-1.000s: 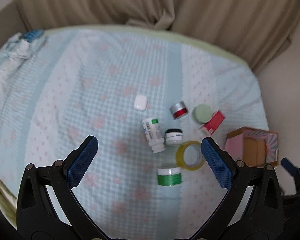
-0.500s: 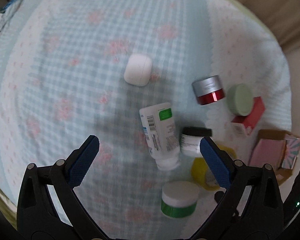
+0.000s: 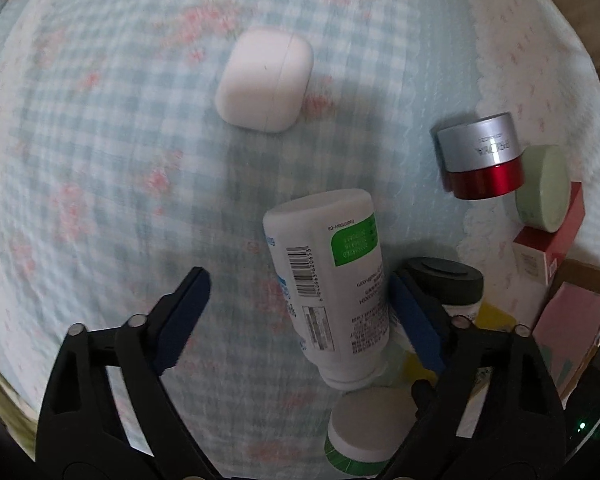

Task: Organize rigid objects
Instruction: 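Grasp the white bottle with left tool while right tool grasps the yellow tape roll, then carry bottle and tape roll into the cardboard box and release both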

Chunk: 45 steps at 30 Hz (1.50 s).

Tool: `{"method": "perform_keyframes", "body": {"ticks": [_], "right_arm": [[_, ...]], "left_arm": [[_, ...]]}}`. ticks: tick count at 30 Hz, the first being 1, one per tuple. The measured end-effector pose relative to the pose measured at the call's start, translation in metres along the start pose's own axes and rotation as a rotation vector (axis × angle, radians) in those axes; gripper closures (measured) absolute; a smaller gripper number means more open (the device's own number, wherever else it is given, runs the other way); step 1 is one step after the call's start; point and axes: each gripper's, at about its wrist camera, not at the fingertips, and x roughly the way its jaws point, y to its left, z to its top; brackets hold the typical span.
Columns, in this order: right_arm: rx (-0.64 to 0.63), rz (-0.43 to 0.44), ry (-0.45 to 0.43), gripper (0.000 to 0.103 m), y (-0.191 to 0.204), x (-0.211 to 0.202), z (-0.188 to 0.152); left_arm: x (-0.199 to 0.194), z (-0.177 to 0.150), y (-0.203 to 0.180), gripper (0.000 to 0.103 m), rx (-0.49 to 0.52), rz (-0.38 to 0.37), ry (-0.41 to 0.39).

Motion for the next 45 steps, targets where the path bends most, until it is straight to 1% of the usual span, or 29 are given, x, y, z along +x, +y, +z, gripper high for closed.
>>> {"method": "perform_keyframes", "body": {"ticks": [1,3,4,6,7,8,9,10,12,15,16,21,24,28,31,34,37,39,43,45], "right_arm": [[-0.001,0.002,0.004,0.0,-0.001,0.003,0.002],[0.001,0.001,0.01,0.0,-0.001,0.007,0.006],[0.003,-0.003,0.012,0.0,0.0,0.01,0.007],[0.001,-0.004,0.013,0.0,0.0,0.014,0.009],[-0.004,-0.005,0.015,0.0,-0.001,0.015,0.011],[-0.011,-0.01,0.016,0.001,0.0,0.016,0.013],[-0.019,-0.016,0.018,0.004,0.0,0.018,0.014],[-0.025,-0.025,0.021,0.007,0.002,0.016,0.016],[-0.022,-0.022,0.023,0.007,0.015,0.03,0.017],[-0.026,-0.018,0.02,0.008,0.014,0.029,0.017],[-0.029,-0.024,0.021,0.008,0.014,0.029,0.018],[-0.025,-0.029,0.002,0.008,0.011,0.019,0.014],[-0.018,-0.039,-0.023,0.008,0.01,0.006,0.011],[0.0,-0.035,-0.065,0.008,0.005,-0.012,0.012],[0.0,-0.035,-0.112,0.008,0.004,-0.034,0.011],[0.013,-0.023,-0.159,0.008,0.002,-0.06,0.008],[0.048,0.008,-0.203,0.008,-0.003,-0.096,0.0],[0.063,0.017,-0.24,0.008,-0.008,-0.119,-0.016],[0.081,0.025,-0.311,0.008,-0.026,-0.174,-0.029],[0.086,0.017,-0.342,0.008,-0.037,-0.197,-0.04]], "left_arm": [[0.004,0.0,0.0,0.018,-0.004,-0.005,0.005],[0.012,0.0,-0.003,0.027,-0.006,-0.013,0.015],[0.015,0.0,-0.005,0.029,-0.001,-0.015,0.02],[0.022,-0.002,-0.012,0.04,0.013,-0.016,0.026],[0.024,-0.002,-0.015,0.043,0.019,-0.013,0.029],[0.026,-0.002,-0.018,0.05,0.029,-0.011,0.033],[0.028,-0.003,-0.021,0.051,0.037,-0.014,0.034],[0.03,-0.004,-0.024,0.051,0.042,-0.009,0.032],[0.033,-0.007,-0.025,0.052,0.042,-0.014,0.028],[0.029,-0.007,-0.019,0.052,0.023,-0.033,0.025],[0.023,-0.004,-0.018,0.052,0.017,-0.036,0.024],[0.013,-0.015,-0.003,0.052,-0.002,-0.043,-0.003],[-0.004,-0.025,0.0,0.053,-0.009,-0.048,-0.027],[-0.035,-0.034,0.013,0.053,-0.017,-0.07,-0.077],[-0.067,-0.046,0.019,0.053,-0.014,-0.073,-0.133],[-0.102,-0.063,0.024,0.052,0.002,-0.092,-0.189],[-0.142,-0.079,0.014,0.053,0.033,-0.123,-0.245],[-0.168,-0.079,0.002,0.053,0.054,-0.143,-0.271],[-0.209,-0.096,-0.026,0.053,0.111,-0.184,-0.327],[-0.222,-0.105,-0.045,0.052,0.139,-0.202,-0.347]]}}
